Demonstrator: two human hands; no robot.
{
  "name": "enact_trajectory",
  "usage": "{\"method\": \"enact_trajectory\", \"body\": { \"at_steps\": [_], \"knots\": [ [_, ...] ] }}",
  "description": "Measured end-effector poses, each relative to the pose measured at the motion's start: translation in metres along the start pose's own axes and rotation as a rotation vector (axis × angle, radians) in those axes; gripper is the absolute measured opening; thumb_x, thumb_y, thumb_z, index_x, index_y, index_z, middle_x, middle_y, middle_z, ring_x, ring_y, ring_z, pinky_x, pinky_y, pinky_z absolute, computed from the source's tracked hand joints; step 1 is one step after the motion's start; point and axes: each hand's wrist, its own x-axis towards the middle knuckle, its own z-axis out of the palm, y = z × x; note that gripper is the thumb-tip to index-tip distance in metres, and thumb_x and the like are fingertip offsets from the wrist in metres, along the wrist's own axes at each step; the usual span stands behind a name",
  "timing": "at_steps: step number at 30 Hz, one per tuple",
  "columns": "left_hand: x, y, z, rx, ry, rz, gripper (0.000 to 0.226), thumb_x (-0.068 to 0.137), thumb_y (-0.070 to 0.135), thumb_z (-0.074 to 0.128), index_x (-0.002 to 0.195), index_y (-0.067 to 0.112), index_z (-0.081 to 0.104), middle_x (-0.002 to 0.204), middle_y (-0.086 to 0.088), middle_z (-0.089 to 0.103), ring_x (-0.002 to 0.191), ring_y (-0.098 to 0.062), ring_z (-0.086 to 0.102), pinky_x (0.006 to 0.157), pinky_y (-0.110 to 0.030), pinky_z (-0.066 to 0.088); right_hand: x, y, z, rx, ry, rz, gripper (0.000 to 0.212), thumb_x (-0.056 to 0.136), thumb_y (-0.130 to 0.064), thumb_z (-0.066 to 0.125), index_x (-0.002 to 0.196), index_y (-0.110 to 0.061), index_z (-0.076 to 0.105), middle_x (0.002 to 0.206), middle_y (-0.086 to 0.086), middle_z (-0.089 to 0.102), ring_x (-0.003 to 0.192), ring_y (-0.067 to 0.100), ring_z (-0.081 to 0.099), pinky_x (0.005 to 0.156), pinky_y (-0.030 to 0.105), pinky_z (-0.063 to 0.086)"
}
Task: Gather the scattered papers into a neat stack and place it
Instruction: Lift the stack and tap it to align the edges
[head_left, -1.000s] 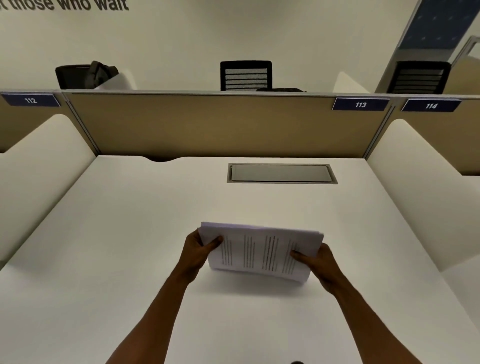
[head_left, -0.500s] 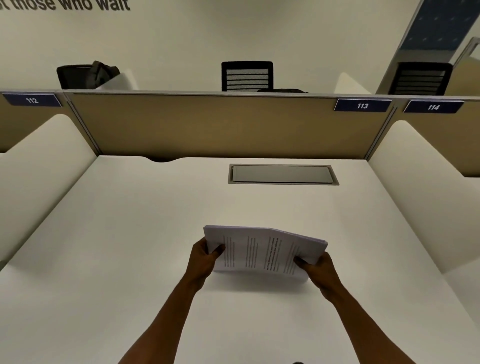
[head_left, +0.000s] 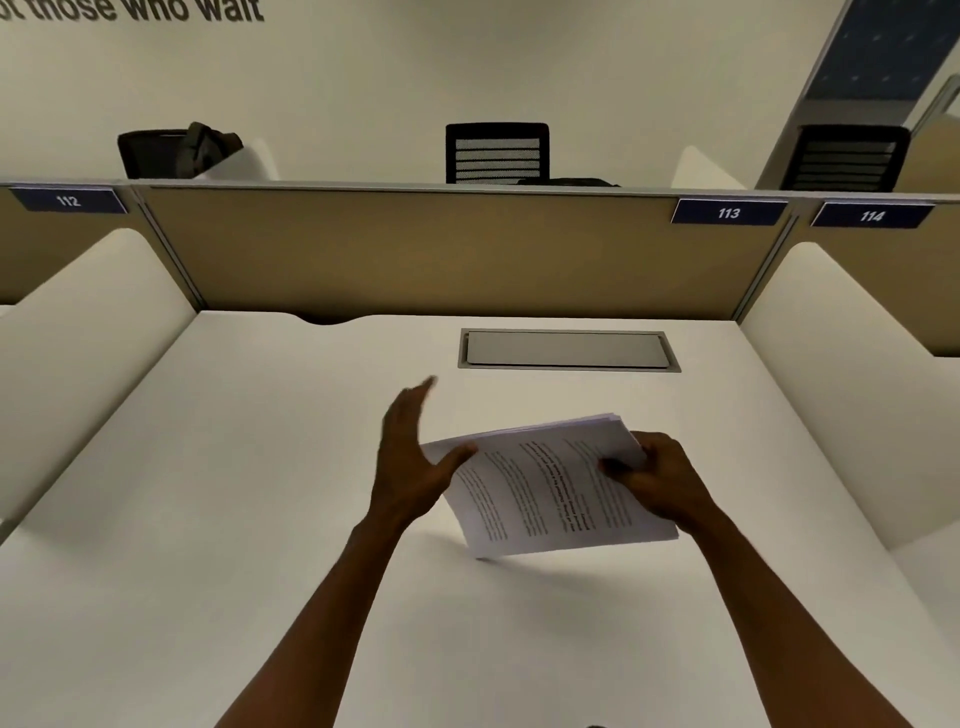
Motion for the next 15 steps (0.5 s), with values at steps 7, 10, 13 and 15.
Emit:
{"method": "enact_trajectory", "body": {
  "at_steps": [7, 10, 13, 15],
  "knots": [
    [0.028, 0.043, 0.014, 0.068, -0.401, 0.105, 0.05, 0.085, 0.028, 0.073, 0.133, 0.027, 0.059, 0.131, 0.002, 0.066, 0.118, -0.018, 0.06, 0.101, -0.036, 0.049, 0.019, -0.046, -0.012, -0.176, -0.112, -0.107, 0.014, 0.082, -0.015, 0.073, 0.079, -0.028, 0.07, 0.074, -0.006, 0.07, 0.067, 0.004, 0.064, 0.057, 0.016, 0.043],
    [0.028, 0.041, 0.014, -0.029, -0.336, 0.056, 0.017, 0.089, 0.02, 0.068, 0.105, 0.021, 0.074, 0.096, 0.004, 0.075, 0.079, -0.008, 0.066, 0.072, -0.023, 0.049, 0.022, -0.059, -0.019, -0.154, -0.157, -0.156, 0.01, 0.08, -0.02, 0.076, 0.089, -0.024, 0.075, 0.081, -0.006, 0.072, 0.071, 0.008, 0.067, 0.061, 0.02, 0.049],
    [0.024, 0.031, 0.011, -0.16, -0.273, -0.032, 0.013, 0.087, 0.02, 0.07, 0.098, 0.022, 0.077, 0.085, 0.013, 0.075, 0.075, -0.003, 0.069, 0.064, -0.012, 0.05, 0.022, -0.058, -0.037, 0.017, -0.3, -0.135, 0.03, 0.075, -0.042, 0.078, 0.101, -0.026, 0.075, 0.093, -0.006, 0.076, 0.082, 0.016, 0.072, 0.065, 0.025, 0.058],
    [0.019, 0.022, 0.006, -0.313, -0.234, -0.121, 0.011, 0.087, 0.02, 0.072, 0.097, 0.021, 0.077, 0.087, 0.01, 0.077, 0.078, -0.006, 0.072, 0.065, -0.014, 0.054, 0.018, -0.042, -0.049, 0.242, -0.326, -0.12, 0.055, 0.069, -0.052, 0.081, 0.116, -0.026, 0.069, 0.107, 0.0, 0.074, 0.097, 0.022, 0.071, 0.074, 0.03, 0.059]
  ]
}}
